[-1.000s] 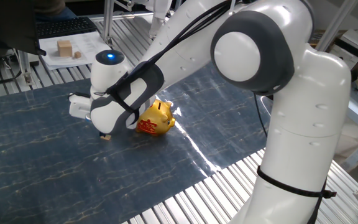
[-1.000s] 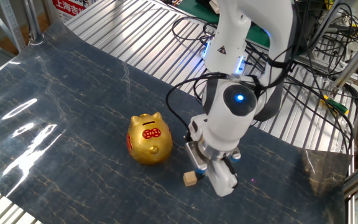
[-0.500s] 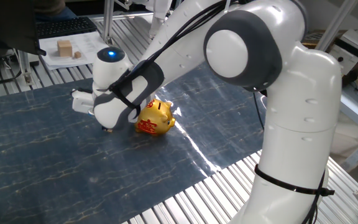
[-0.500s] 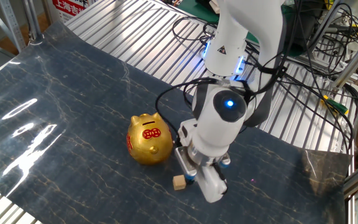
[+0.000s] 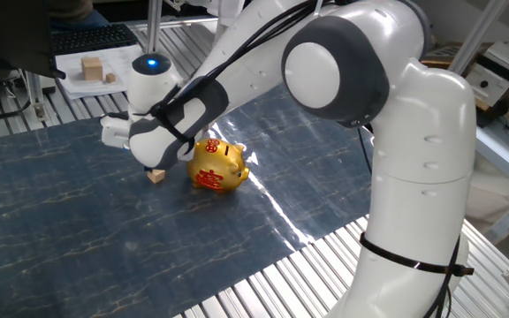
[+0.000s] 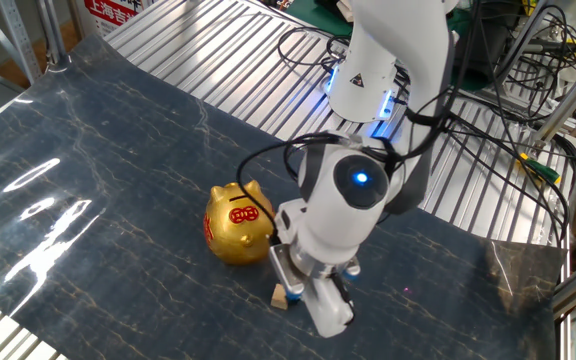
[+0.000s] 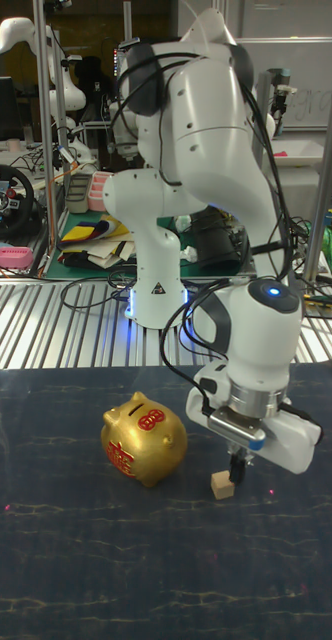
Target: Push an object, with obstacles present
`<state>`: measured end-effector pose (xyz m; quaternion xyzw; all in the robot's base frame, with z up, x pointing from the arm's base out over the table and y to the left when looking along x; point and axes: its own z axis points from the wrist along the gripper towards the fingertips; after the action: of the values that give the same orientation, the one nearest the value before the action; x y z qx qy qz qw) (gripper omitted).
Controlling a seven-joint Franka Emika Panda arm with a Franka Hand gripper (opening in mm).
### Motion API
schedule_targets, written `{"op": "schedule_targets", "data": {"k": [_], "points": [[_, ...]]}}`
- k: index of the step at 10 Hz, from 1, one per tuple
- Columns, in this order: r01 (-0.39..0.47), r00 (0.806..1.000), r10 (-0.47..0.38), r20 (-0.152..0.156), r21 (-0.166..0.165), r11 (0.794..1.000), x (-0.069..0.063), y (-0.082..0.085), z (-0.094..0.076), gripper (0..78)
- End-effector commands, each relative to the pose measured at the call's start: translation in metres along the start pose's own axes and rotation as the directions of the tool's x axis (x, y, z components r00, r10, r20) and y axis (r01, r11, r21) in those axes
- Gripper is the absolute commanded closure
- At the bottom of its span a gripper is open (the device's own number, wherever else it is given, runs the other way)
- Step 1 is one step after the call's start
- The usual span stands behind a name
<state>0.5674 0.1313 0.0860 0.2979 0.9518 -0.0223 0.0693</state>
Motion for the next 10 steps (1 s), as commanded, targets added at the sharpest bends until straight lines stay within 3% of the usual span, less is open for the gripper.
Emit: {"op": "schedule_targets", "data": {"k": [1,3,4,5,10], "points": [[0.031,0.999,-0.031,0.012,0.017,0.999,-0.014,-0.011,0.005,77.6],[0.014,1.0,-0.014,-0.025,0.017,1.0,-0.014,-0.01,-0.008,77.6],[0.016,0.998,-0.015,-0.057,0.019,1.0,-0.013,-0.009,-0.023,77.6],[0.015,0.997,-0.015,-0.075,0.005,1.0,-0.011,-0.009,-0.029,77.6],[0.048,0.995,-0.049,-0.086,-0.004,0.999,0.01,-0.012,-0.031,77.6]]}}
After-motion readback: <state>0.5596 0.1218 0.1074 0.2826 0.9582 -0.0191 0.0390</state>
